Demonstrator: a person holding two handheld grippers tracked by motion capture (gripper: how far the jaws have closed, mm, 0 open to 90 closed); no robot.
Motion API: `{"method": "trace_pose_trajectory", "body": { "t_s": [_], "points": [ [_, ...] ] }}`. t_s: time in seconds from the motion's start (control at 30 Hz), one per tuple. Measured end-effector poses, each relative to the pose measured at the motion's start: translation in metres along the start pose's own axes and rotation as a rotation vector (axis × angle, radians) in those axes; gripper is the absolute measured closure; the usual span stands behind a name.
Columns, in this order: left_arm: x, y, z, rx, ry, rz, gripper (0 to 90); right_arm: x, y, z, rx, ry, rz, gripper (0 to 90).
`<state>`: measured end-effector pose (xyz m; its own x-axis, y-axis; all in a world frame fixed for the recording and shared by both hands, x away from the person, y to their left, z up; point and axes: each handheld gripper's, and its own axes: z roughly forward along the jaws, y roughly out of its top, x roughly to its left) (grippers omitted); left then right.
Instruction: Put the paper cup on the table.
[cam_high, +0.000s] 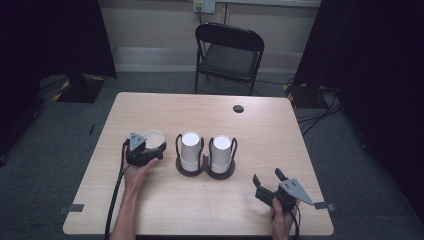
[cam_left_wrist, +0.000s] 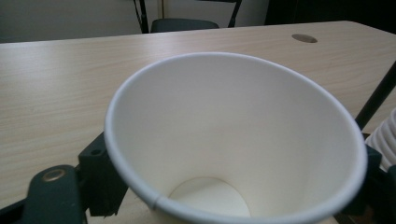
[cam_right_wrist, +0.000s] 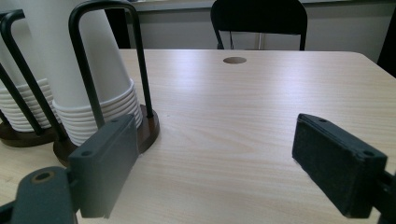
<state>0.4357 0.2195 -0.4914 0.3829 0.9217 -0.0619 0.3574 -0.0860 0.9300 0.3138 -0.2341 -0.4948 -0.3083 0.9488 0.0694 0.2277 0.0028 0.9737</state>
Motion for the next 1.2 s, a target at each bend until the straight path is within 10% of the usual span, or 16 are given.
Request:
{"method": "trace_pose_trajectory", "body": {
  "t_s": [0.4, 0.77, 0.97, 1.2],
  "points": [
    [-0.008, -0.001, -0.007, 0.042, 0.041, 0.031, 15.6, 0.000, 0.000, 0.000, -0.002, -0.008, 0.004, 13.9],
    [-0.011, -0.007, -0.027, -0.015, 0.076, 0.023, 15.5, 0.000, 0.000, 0.000, -0.005, -0.009, 0.005, 13.9],
    [-0.011, -0.018, -0.037, 0.033, 0.072, 0.025, 15.7, 0.000, -0.001, -0.001, -0.016, -0.011, 0.007, 14.0],
    [-0.016, -0.029, -0.061, -0.031, 0.027, -0.017, 15.6, 0.000, -0.001, -0.002, -0.019, -0.004, 0.003, 14.0]
  ]
}}
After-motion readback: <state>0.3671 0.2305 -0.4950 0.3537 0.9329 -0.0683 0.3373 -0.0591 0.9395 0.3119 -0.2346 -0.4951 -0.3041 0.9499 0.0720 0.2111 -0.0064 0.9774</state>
